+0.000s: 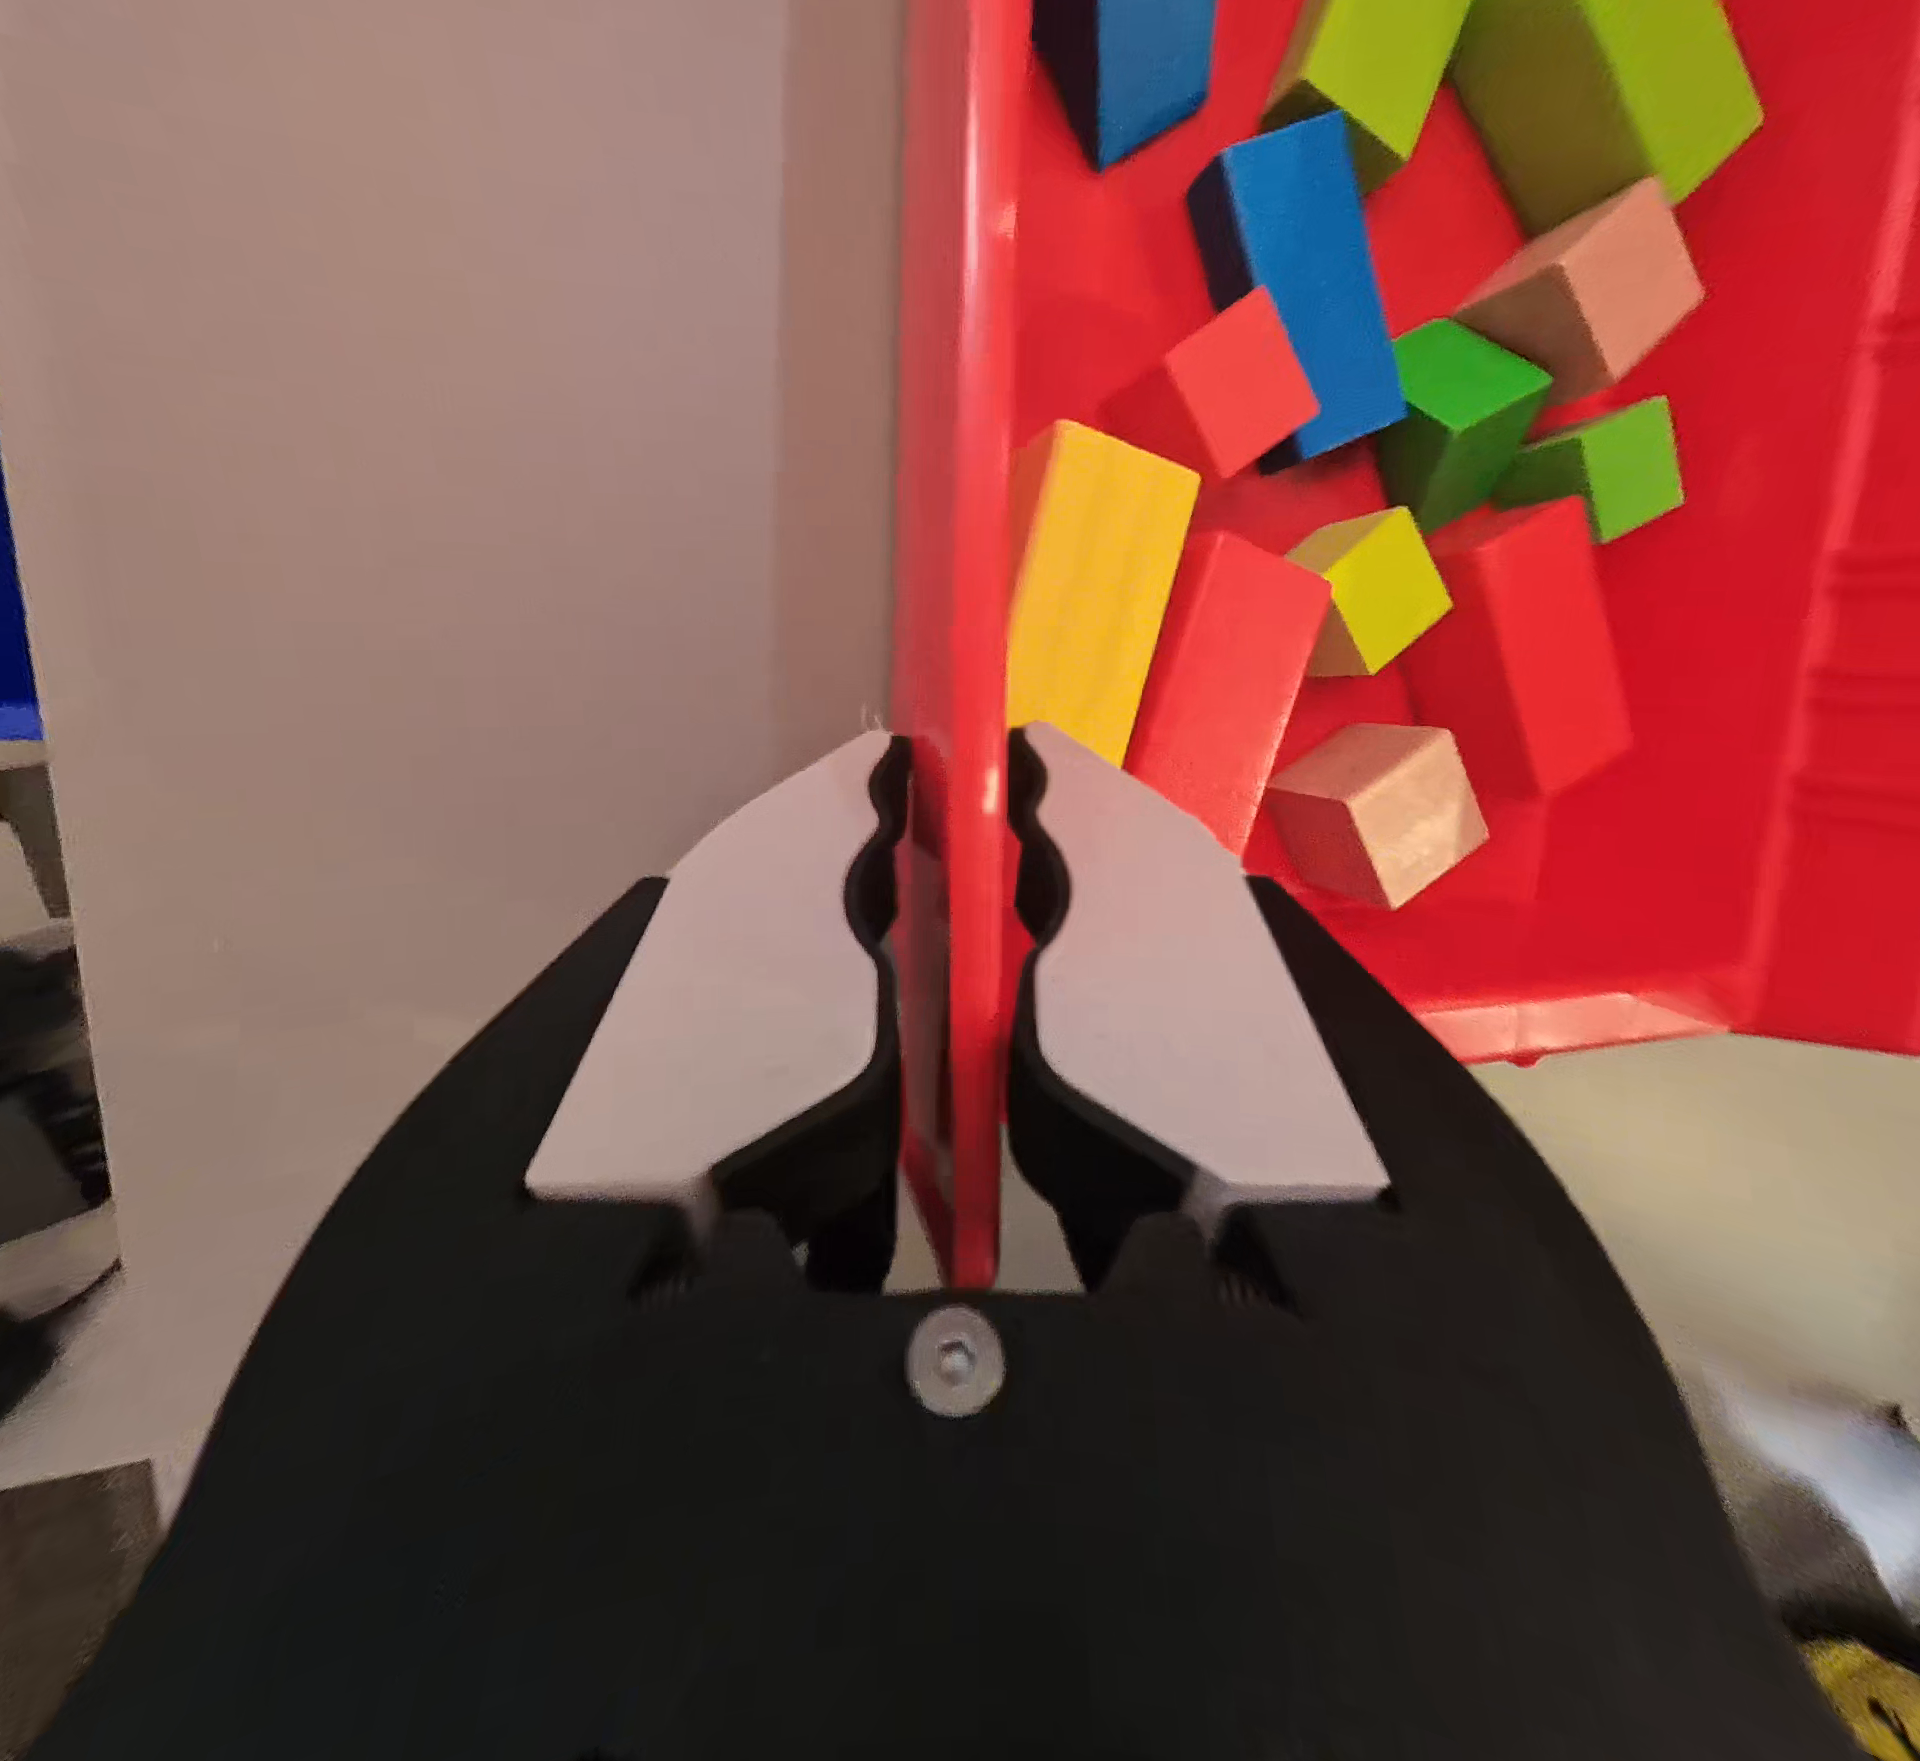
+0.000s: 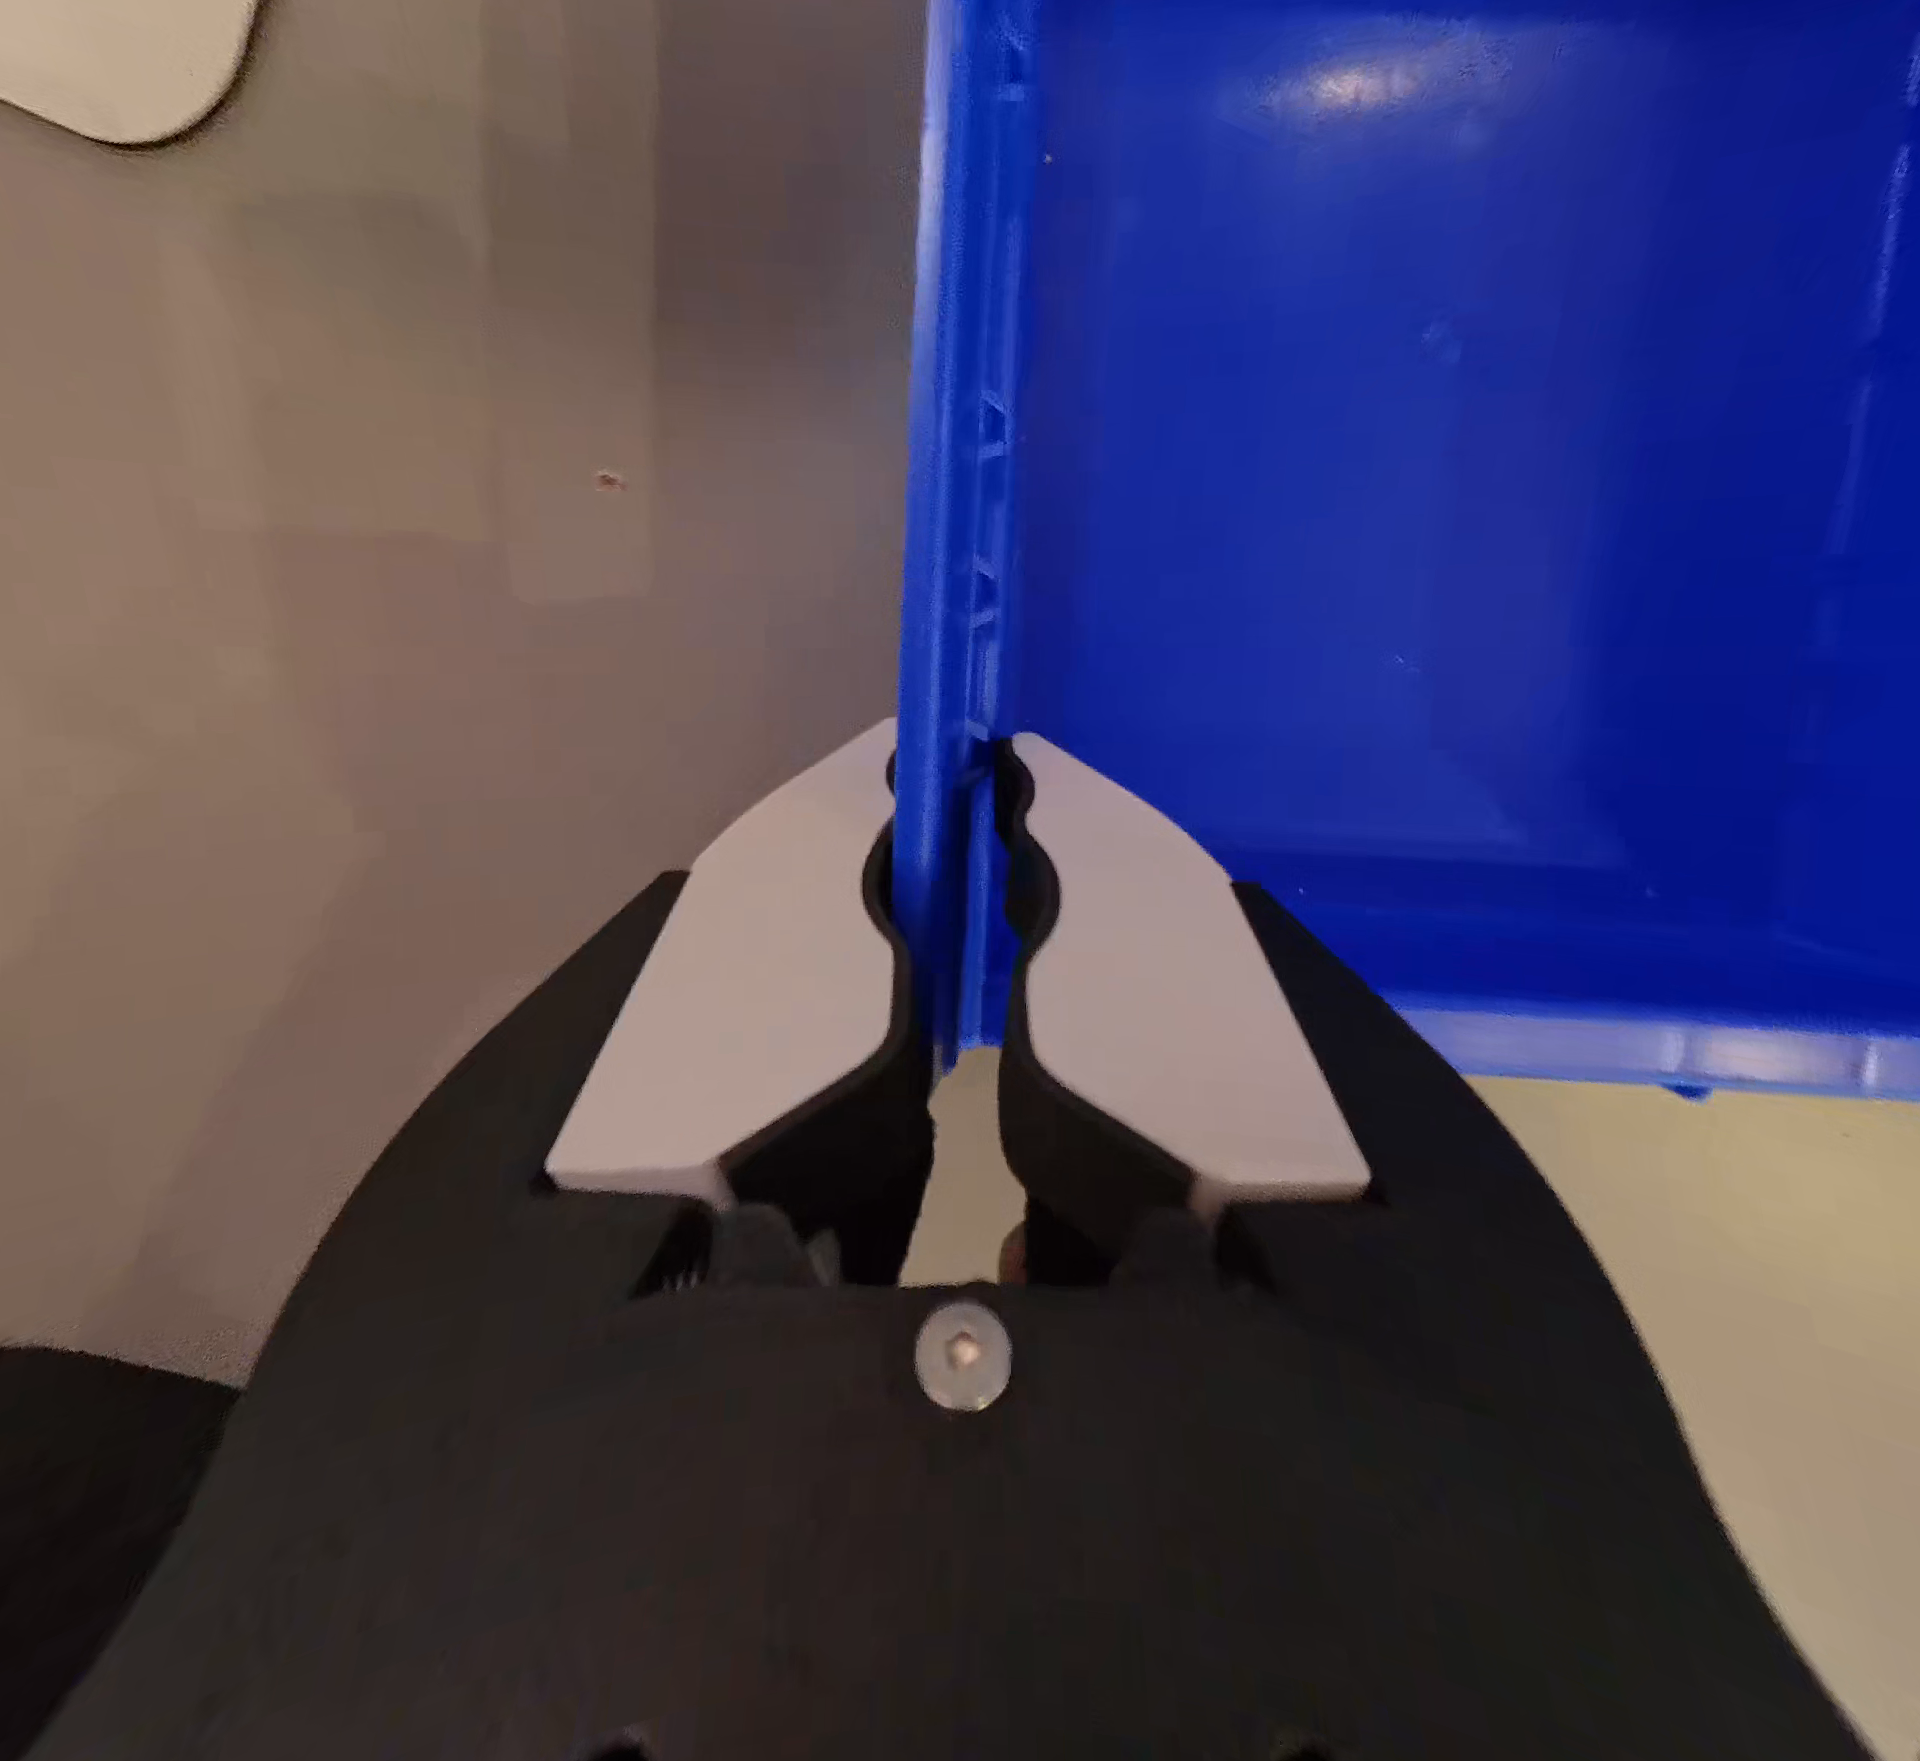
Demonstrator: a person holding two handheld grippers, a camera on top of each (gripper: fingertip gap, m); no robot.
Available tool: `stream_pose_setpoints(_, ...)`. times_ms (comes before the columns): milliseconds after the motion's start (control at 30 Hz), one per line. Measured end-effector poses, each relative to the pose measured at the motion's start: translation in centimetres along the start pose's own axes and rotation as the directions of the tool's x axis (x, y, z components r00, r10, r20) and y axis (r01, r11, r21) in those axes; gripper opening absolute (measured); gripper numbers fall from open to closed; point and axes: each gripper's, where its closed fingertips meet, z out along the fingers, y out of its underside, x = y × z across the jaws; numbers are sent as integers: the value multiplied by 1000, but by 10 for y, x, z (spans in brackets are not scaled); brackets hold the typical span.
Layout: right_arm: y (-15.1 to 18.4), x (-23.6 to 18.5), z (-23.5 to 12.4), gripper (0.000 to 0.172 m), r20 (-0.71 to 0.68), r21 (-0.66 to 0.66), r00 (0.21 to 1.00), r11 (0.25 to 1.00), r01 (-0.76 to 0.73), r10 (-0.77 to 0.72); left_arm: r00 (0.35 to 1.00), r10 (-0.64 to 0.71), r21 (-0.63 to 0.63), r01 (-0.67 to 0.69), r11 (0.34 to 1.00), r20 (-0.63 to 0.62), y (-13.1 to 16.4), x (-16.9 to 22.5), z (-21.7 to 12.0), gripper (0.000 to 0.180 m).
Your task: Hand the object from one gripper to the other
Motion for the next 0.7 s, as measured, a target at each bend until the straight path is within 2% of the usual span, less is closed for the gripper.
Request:
stream_pose_setpoints(167,6,-15,-5,7,-12,-3,993,993,-120,120,999,-37,52,36,998,27,0,0,-2,13)
stream_pose_setpoints(267,8,-36,-5,10,-4,59,974,972,-226,227,998,-54,61,52,997,36,1,2,-2,13)
stream_pose_setpoints(400,-11,-73,4,17,94,167,945,930,-326,314,998,-64,73,62,995,24,1,4,-2,15)
stream_pose_setpoints(467,-21,-90,6,27,177,174,935,925,-338,308,996,-82,82,84,993,-22,0,8,-3,22)
stream_pose_setpoints(500,-25,-93,4,29,187,192,936,924,-331,297,994,-100,93,104,990,-39,-1,8,-5,32)
stream_pose_setpoints(567,-38,-94,-12,36,204,286,943,906,-313,262,996,-86,127,90,988,-36,-4,6,-15,41)
stream_pose_setpoints(633,-47,-101,-30,40,212,352,955,896,-272,207,999,-37,170,37,985,0,-10,5,-31,48)
stream_pose_setpoints(700,-52,-109,-43,43,213,376,965,899,-224,152,997,63,205,-72,976,51,-20,13,-46,48)
